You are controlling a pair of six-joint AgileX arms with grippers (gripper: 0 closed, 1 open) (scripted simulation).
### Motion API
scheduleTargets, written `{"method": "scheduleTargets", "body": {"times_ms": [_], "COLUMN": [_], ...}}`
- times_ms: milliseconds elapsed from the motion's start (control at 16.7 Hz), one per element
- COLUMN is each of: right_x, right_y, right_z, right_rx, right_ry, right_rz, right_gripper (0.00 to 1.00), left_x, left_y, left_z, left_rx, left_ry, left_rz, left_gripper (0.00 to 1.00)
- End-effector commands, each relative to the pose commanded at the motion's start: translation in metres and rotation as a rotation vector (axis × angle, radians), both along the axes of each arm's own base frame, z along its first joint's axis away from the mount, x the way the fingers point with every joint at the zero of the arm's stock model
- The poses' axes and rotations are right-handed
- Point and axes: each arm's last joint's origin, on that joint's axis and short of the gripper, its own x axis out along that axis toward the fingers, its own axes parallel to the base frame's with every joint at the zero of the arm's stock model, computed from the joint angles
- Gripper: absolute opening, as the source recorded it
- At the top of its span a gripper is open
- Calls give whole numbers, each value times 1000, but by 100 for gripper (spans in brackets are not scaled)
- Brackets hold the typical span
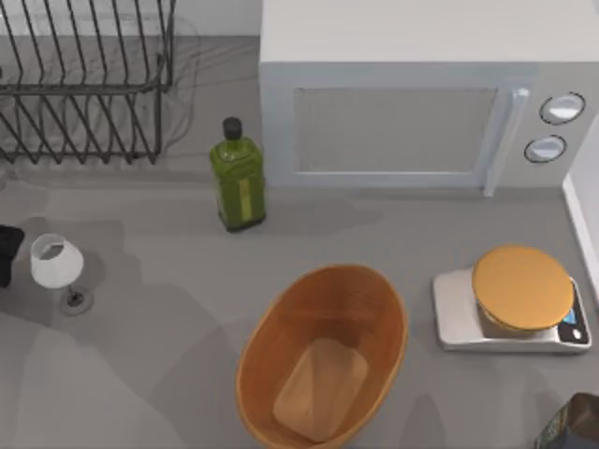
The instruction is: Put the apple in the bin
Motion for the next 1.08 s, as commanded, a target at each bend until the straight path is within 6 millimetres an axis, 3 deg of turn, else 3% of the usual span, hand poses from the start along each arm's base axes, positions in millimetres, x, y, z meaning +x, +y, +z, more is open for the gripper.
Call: {"method": "scheduleTargets", "body": {"times_ms": [600, 1080], "right_x": [0, 0], "right_y": [0, 0], "right_z": [0, 0], "right_rx": [0, 0], "right_ry": [0, 0], "right_rz": [0, 0], "right_gripper": [100, 100], "left_x": [0, 0], "left_y": [0, 0], "left_z": [0, 0], "left_rx": [0, 0], "left_ry": [0, 0], "left_rz": [0, 0], "left_gripper": [2, 0]}}
